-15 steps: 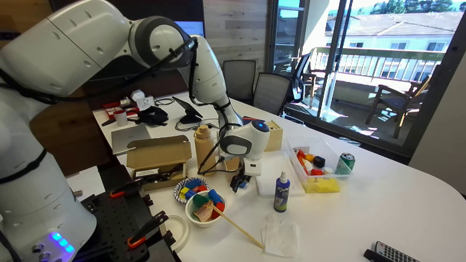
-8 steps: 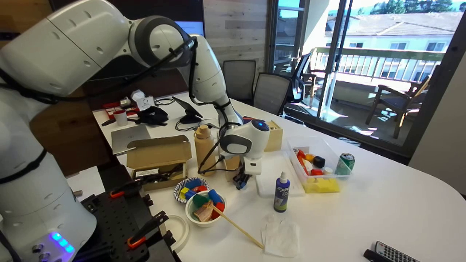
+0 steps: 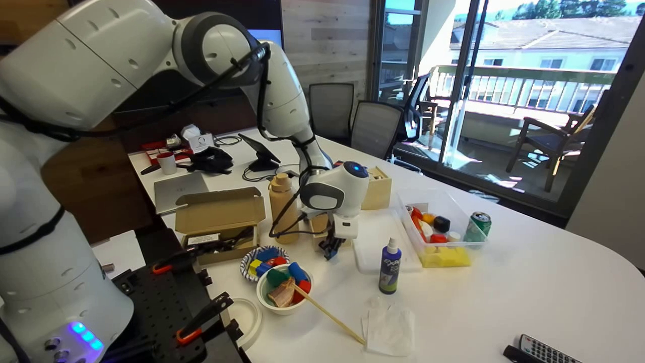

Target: Pick up the blue block on the counter, put it in the white plate on the right, put the clear cap on the blue bottle and use the napkin to wipe the inside of the wooden box

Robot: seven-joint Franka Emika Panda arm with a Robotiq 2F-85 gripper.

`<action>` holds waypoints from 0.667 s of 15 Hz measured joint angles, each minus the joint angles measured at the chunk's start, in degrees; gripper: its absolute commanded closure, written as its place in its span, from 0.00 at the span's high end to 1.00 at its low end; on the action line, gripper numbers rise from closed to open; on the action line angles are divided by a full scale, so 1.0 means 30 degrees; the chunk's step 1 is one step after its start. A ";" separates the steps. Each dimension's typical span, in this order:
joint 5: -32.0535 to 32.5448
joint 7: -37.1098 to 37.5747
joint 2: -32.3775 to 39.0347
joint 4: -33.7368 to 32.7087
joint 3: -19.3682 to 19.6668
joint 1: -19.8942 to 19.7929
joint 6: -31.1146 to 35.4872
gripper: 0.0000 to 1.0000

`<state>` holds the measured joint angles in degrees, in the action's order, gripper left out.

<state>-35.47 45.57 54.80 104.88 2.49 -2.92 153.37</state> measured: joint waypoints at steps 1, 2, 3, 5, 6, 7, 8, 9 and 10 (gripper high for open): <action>-0.0067 0.0000 -0.0671 0.0830 -0.0026 0.0141 0.0300 0.08; -0.0132 0.0161 -0.1486 0.1819 0.0006 0.0366 0.0592 0.08; -0.0145 0.0530 -0.2288 0.2799 0.0095 0.0641 0.0887 0.08; -0.0172 0.1426 -0.3912 0.4852 0.0216 0.1199 0.1586 0.08; -0.0194 0.1891 -0.4694 0.5913 0.0237 0.1461 0.1902 0.08; -0.0294 0.2288 -0.5440 0.6986 0.0235 0.1693 0.2171 0.08; -0.0541 0.2609 -0.6124 0.8088 0.0195 0.1890 0.2500 0.08; -0.0851 0.2839 -0.6703 0.9174 0.0129 0.2036 0.2993 0.08; -0.1215 0.2985 -0.7171 1.0218 0.0046 0.2153 0.3632 0.08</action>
<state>-39.12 54.53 33.29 135.53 2.63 3.54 164.26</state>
